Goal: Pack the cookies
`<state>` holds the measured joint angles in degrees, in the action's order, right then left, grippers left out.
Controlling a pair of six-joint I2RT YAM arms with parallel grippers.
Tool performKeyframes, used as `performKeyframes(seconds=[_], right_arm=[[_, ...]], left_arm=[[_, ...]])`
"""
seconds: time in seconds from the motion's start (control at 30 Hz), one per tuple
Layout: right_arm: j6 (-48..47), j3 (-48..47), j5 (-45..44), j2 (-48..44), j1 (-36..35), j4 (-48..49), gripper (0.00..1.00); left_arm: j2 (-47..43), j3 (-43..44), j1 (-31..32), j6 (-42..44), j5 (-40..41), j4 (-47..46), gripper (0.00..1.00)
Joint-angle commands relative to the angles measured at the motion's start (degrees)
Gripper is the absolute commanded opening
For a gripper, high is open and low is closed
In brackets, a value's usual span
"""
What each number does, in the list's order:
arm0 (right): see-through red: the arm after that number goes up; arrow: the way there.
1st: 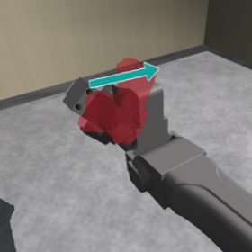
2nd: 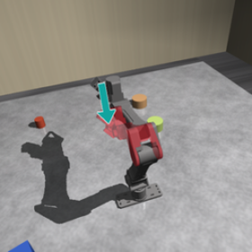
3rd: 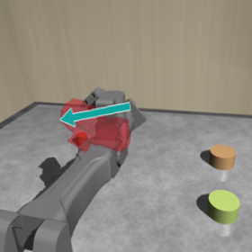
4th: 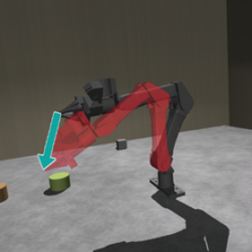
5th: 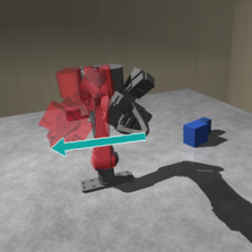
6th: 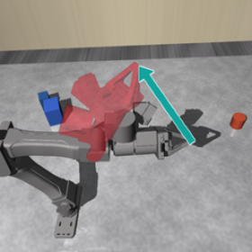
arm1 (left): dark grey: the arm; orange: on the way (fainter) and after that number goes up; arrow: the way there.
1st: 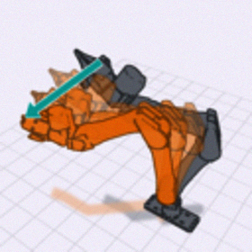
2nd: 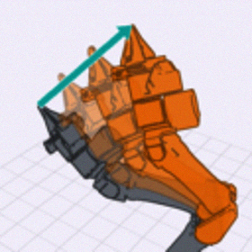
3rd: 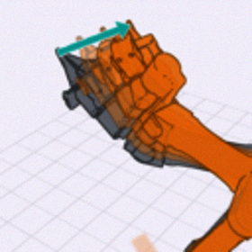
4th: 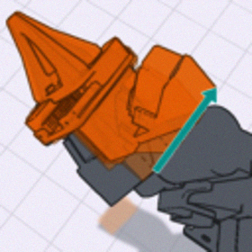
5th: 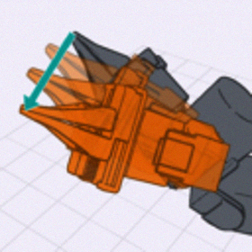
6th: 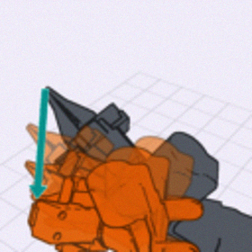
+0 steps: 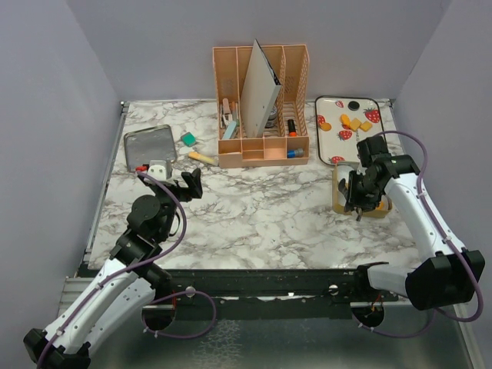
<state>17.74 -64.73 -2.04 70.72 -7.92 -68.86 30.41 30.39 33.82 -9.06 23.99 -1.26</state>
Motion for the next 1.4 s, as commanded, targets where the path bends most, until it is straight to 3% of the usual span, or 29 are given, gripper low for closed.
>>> performKeyframes(seconds=[0.0, 0.2, 0.97, 1.37], right_arm=[[2.1, 0.3, -0.6, -1.4, -0.1, -1.4, 0.18], [2.7, 1.0, -1.6, -0.8, -0.1, -1.1, 0.20], [1.7, 2.7, -0.7, 1.8, -0.1, 0.1, 0.43], [0.1, 2.4, 3.6, 1.1, -0.1, 0.0, 0.45]], left_arm=[[-0.9, -1.0, -0.2, 1.6, -0.6, -2.1, 0.86], [-1.1, -1.1, -0.2, 1.8, -0.7, -2.3, 0.86], [-1.2, -1.8, -0.2, 4.3, -1.7, -3.1, 0.86], [-1.0, -1.7, -0.2, 4.7, -3.0, -2.9, 0.89]])
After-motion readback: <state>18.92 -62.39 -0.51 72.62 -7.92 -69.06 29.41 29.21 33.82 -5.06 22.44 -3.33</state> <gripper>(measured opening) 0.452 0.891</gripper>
